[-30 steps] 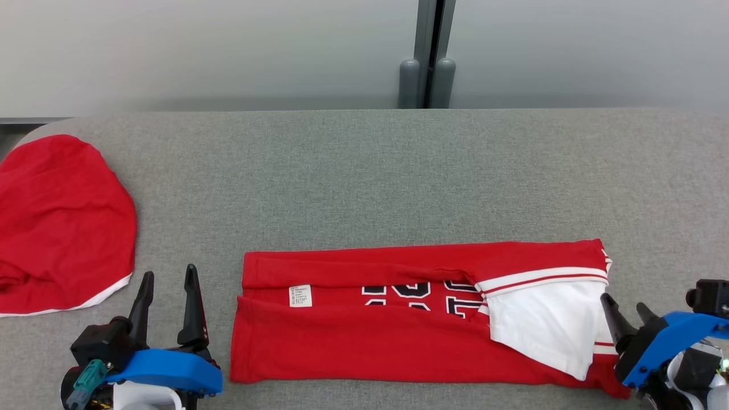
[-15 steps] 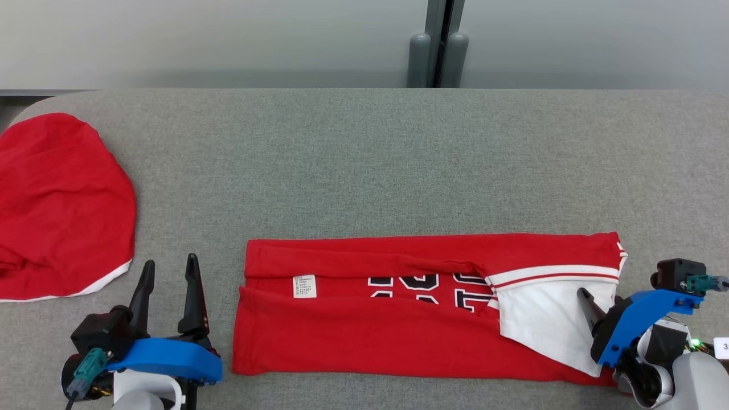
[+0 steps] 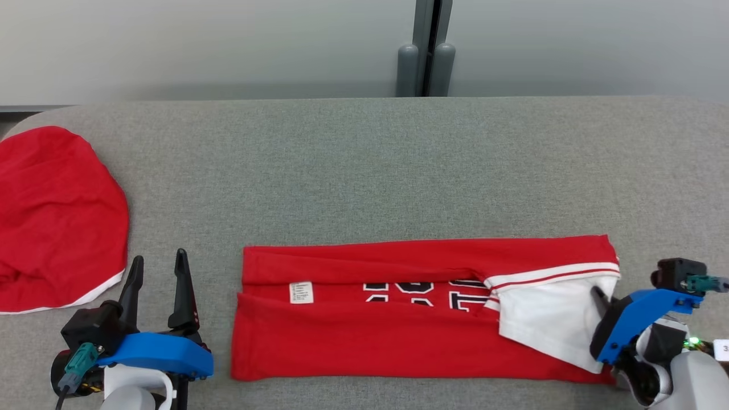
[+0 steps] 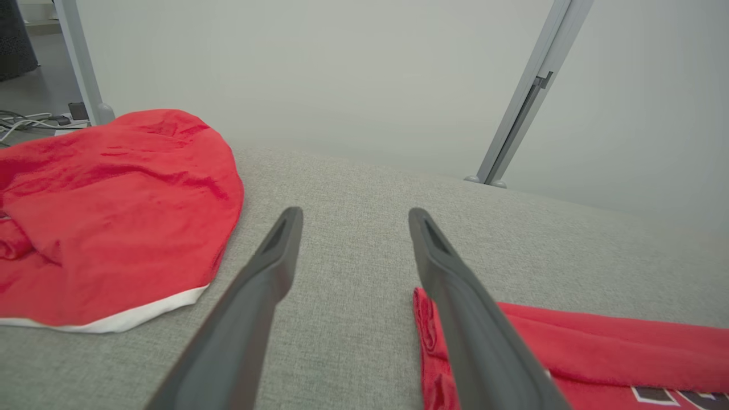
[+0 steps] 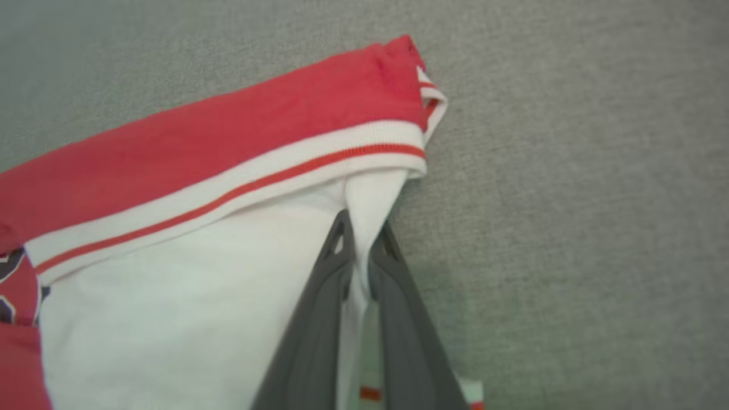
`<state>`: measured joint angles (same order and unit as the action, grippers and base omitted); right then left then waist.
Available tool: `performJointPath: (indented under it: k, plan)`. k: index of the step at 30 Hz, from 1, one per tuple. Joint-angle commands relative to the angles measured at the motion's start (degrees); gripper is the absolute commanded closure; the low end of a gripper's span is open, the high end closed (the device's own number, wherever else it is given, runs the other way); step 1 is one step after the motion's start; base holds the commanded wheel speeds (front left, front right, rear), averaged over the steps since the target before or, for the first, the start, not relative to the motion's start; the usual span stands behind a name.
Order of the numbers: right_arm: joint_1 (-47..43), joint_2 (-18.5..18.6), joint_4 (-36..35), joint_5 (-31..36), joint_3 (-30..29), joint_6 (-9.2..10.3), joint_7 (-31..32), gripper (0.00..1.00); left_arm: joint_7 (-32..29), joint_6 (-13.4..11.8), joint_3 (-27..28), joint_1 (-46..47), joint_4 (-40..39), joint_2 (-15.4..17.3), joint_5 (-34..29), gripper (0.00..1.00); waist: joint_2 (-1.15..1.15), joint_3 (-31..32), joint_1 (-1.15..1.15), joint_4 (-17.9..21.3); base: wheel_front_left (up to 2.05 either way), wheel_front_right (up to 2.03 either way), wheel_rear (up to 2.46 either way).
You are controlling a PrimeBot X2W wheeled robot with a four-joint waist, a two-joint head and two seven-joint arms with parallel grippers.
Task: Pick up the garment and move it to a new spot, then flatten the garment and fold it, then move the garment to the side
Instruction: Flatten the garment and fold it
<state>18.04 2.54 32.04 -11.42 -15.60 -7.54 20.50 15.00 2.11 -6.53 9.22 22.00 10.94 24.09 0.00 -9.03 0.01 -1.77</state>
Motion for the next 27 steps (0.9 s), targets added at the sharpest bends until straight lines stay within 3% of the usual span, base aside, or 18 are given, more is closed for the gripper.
performJointPath:
  k: [1,11,15,20,27]
  plan:
    - [-1.05,0.63,-2.15,2.2,-2.55,0.09,-0.56,1.0,0.24,0.06,0.07,-0.25,0.22,0.13,-0.27,0.0,0.0,0.58,-0.01,0.36,0.0,0.0,0.0]
    - [-4.81,0.52,-17.75,12.58,-15.25,0.06,3.22,1.0,0.24,0.26,-0.26,-1.41,0.51,-0.06,0.02,0.0,0.0,2.07,-0.01,0.43,0.0,0.0,0.0]
    - [-5.92,0.43,-22.65,14.06,-15.77,0.05,3.94,1.0,0.24,0.01,-0.54,-1.44,0.71,-0.26,0.13,0.0,0.0,2.64,-0.01,0.37,0.0,0.0,0.0]
    - [-7.45,0.42,-26.05,10.54,-7.78,0.05,6.24,1.0,0.24,0.25,-0.99,-1.05,0.98,-0.48,0.23,0.0,0.0,3.19,-0.01,0.23,0.0,0.0,0.0]
    - [-9.17,0.45,-29.51,4.2,12.24,0.05,8.1,1.0,0.12,0.23,-1.93,-0.53,1.24,-0.45,0.06,0.0,0.0,3.46,-0.01,-0.27,0.0,0.0,0.0]
